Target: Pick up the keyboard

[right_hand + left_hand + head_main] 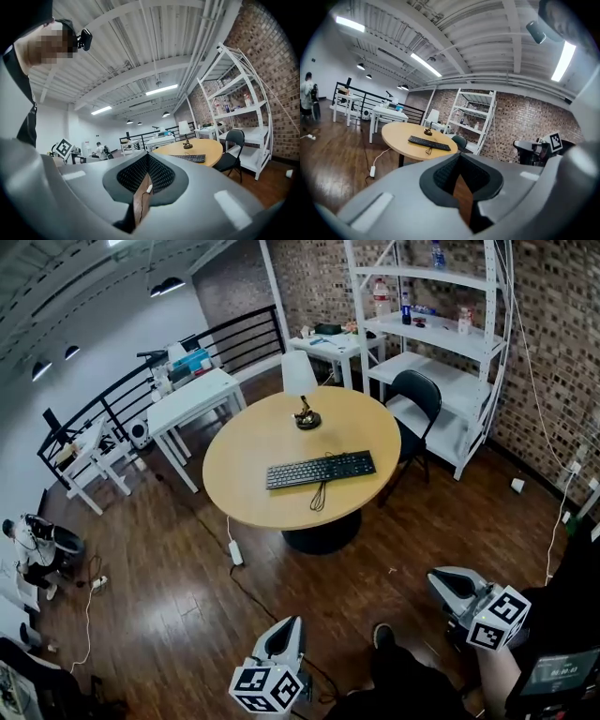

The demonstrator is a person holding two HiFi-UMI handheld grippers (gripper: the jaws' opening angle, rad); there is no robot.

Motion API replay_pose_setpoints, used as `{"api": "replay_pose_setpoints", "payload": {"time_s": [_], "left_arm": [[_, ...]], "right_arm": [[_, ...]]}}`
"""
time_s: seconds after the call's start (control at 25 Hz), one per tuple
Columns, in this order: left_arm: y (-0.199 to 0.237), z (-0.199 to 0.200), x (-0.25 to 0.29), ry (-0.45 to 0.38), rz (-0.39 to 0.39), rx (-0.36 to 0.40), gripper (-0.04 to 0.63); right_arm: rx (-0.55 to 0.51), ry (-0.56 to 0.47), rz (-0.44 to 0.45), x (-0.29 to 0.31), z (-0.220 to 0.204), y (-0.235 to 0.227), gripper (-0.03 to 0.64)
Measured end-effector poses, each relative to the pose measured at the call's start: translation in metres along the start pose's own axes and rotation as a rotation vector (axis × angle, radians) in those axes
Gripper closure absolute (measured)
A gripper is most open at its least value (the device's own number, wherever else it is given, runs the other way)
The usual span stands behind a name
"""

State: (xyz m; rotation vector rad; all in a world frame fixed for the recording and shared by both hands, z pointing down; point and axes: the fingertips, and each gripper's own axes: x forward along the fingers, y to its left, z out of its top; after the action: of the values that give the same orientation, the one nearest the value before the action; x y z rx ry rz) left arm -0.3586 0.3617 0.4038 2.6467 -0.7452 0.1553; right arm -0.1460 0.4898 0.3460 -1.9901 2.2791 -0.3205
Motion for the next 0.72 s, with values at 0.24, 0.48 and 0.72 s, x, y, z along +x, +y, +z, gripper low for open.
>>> {"api": "replay_pose_setpoints", "payload": {"time_s": [0.24, 0.48, 0.72], "left_arm": [[0.011, 0.018, 0.088, 0.018, 0.023, -0.022, 0.505], [0.027, 0.033, 0.172, 0.049, 0.092, -0.084, 0.494], [0.044, 0.038, 0.230, 0.066, 0.117, -0.117, 0.474]], "right_arm": [[-0.033, 0.007, 0.081, 0.057, 0.011, -0.068, 0.617], [-0.058, 0.026, 0.188, 0.109, 0.030, -0.126, 0.617], [-0.046, 0.055, 0.219, 0.151, 0.028, -0.184, 0.617]]}}
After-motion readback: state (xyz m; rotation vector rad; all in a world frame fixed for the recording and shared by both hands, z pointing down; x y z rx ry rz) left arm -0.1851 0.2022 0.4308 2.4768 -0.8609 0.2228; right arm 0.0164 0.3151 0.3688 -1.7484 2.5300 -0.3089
